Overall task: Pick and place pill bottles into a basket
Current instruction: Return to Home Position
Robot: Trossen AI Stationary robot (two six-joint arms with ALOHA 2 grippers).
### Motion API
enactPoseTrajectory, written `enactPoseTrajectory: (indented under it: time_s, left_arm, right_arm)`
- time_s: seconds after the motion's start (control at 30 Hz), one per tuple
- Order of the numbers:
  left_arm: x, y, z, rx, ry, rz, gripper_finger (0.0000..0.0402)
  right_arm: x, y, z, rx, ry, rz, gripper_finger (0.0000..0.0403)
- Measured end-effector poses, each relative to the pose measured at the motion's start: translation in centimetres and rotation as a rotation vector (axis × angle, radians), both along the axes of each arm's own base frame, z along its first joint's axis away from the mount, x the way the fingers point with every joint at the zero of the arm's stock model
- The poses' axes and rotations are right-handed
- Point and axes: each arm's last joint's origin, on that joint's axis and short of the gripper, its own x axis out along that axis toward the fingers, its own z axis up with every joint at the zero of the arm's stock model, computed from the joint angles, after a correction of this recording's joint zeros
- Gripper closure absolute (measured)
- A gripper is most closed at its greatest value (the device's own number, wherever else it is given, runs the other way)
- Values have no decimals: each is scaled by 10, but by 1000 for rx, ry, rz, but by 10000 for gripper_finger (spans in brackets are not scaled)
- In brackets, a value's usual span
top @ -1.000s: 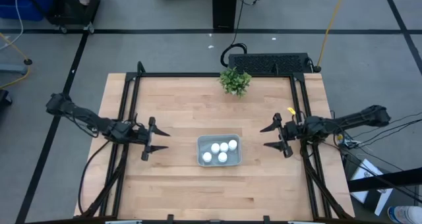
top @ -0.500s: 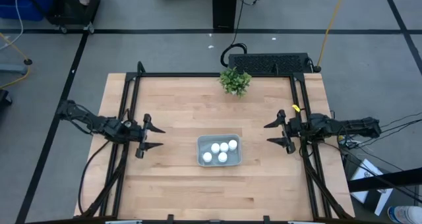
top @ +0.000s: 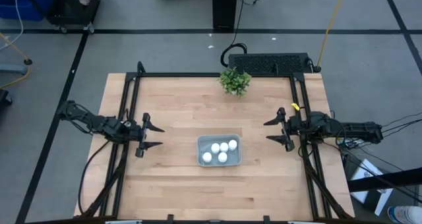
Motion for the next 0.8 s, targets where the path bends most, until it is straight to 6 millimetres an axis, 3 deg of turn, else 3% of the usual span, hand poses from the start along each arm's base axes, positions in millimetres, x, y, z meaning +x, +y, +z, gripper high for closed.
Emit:
enactPoseTrajectory:
  time_s: [0.8]
  left_arm:
    - [0, 0, 5, -76, -45, 12, 160]
  right_arm:
    - [0, 0, 3, 1, -31, 0, 140]
